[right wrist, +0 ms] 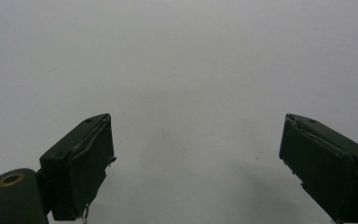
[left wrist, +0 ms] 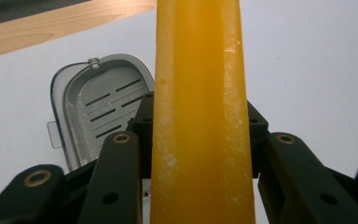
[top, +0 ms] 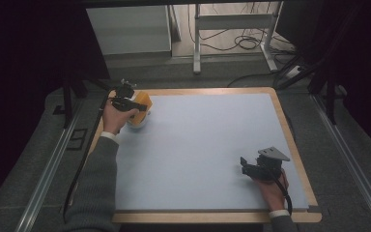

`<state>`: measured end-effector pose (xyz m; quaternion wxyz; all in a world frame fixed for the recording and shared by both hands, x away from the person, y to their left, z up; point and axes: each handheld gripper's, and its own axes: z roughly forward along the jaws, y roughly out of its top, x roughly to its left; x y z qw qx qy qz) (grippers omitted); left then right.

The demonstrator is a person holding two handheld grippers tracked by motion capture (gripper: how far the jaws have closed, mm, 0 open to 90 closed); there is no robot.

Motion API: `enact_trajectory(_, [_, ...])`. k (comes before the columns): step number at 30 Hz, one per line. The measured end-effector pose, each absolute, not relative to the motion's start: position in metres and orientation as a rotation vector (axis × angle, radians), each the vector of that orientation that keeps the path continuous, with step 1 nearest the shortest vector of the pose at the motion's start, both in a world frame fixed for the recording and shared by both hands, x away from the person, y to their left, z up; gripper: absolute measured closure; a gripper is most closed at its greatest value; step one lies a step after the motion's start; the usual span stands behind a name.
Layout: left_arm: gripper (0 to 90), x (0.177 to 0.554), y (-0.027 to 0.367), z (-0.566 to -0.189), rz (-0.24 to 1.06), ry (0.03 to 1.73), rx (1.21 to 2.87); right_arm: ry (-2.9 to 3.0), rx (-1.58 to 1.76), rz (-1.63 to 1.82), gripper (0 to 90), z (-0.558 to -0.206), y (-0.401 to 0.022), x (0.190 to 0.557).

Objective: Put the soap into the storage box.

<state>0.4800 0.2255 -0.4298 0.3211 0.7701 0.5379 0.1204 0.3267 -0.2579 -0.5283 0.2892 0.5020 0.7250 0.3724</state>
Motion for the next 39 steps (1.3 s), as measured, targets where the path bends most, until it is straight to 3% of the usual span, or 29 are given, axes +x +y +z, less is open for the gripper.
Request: enact_trajectory(39, [61.1, 0.520, 0.244, -0.470, 0.322, 1.581, 1.951, 1.929, 1.340, 0.983, 10.1, -0.529, -0.257, 0.327])
